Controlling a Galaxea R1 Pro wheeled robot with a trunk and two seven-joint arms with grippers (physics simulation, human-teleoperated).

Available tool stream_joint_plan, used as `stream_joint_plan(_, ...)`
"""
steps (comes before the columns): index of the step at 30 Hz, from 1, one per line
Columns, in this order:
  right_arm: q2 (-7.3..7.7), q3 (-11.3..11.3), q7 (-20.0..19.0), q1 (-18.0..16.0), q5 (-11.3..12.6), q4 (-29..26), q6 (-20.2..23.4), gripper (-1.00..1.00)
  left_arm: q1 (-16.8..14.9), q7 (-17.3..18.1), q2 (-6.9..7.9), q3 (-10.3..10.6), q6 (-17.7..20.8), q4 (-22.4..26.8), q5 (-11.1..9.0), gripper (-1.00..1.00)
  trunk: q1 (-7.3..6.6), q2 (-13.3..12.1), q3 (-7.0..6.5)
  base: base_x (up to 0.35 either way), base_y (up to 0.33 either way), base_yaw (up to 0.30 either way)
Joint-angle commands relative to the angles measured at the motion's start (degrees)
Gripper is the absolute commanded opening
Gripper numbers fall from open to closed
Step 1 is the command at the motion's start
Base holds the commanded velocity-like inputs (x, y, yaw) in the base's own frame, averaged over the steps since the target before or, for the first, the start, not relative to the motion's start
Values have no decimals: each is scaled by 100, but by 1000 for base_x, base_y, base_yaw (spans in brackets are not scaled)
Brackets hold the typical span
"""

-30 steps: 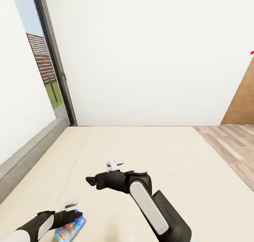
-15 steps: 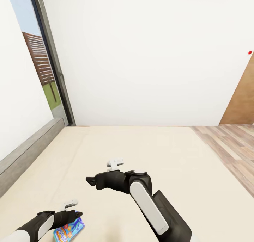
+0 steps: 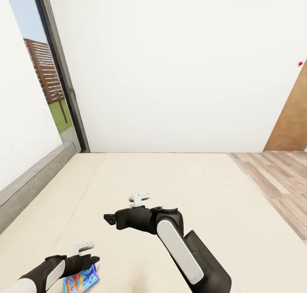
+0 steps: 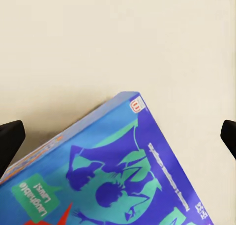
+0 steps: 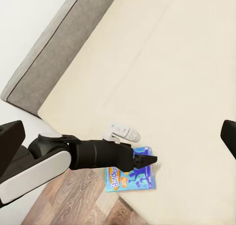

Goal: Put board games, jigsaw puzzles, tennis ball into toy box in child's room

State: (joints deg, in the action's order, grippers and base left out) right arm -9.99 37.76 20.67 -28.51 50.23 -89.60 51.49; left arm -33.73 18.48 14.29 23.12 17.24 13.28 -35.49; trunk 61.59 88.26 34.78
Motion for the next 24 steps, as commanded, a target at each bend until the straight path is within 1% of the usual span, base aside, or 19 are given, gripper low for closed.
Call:
stream_joint_plan(1,-1,3,60,-5,57,-5,10,100,-4,6,4,17,34,8,-37,100,0,3,6,0,-23,0)
stream_joint_plan(9,-1,3,60,-5,57,-5,10,100,-2,6,10,17,38,8,-38,100,0,3,6,0,-161,0)
stream_joint_plan(24,-1,3,60,-5,57,-5,10,100,-4,6,13,17,34,8,-37,100,0,3,6,0,-13,0)
